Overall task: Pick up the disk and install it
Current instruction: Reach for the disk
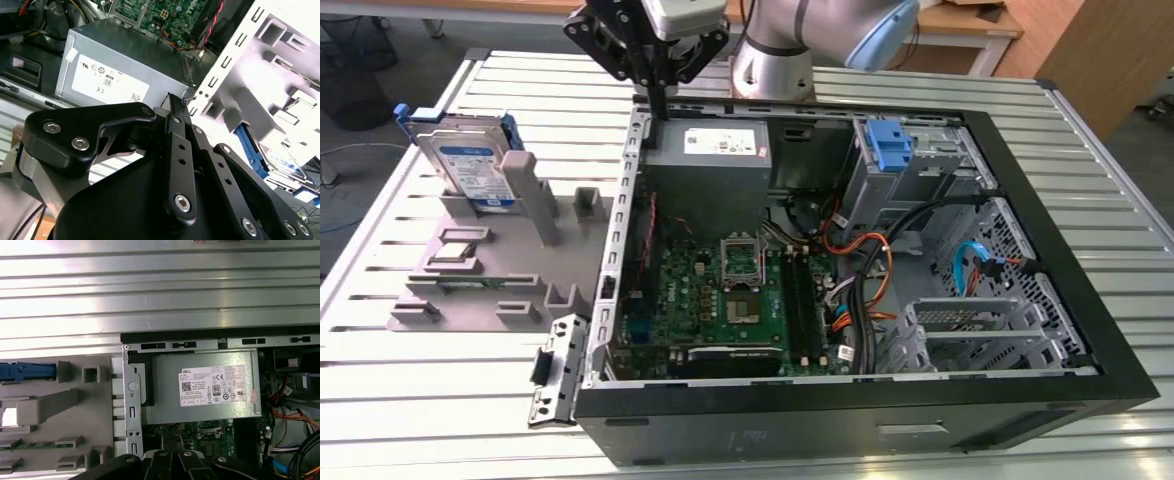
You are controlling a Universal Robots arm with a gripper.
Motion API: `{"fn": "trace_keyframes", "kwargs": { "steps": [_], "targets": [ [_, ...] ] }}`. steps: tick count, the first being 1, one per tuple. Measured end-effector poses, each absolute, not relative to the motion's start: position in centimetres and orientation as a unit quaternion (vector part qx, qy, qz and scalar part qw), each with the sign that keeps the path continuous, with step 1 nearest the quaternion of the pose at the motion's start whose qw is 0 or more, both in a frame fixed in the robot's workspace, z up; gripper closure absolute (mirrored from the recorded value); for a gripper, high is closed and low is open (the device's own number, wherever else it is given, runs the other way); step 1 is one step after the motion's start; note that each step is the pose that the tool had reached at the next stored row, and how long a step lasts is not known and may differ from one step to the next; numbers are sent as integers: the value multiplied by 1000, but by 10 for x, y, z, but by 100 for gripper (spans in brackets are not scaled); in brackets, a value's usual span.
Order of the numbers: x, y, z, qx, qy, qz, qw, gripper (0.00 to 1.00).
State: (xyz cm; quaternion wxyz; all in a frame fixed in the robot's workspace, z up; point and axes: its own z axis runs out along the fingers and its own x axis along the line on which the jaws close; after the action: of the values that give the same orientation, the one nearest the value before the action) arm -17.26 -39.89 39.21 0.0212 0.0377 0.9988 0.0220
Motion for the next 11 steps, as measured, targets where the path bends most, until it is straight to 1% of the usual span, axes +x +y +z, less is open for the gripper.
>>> {"fn": "trace_keyframes", "kwargs": {
  "steps": [11],
  "targets": [
    [-175,-399,392,38,999,22,21,90]
  ]
}}
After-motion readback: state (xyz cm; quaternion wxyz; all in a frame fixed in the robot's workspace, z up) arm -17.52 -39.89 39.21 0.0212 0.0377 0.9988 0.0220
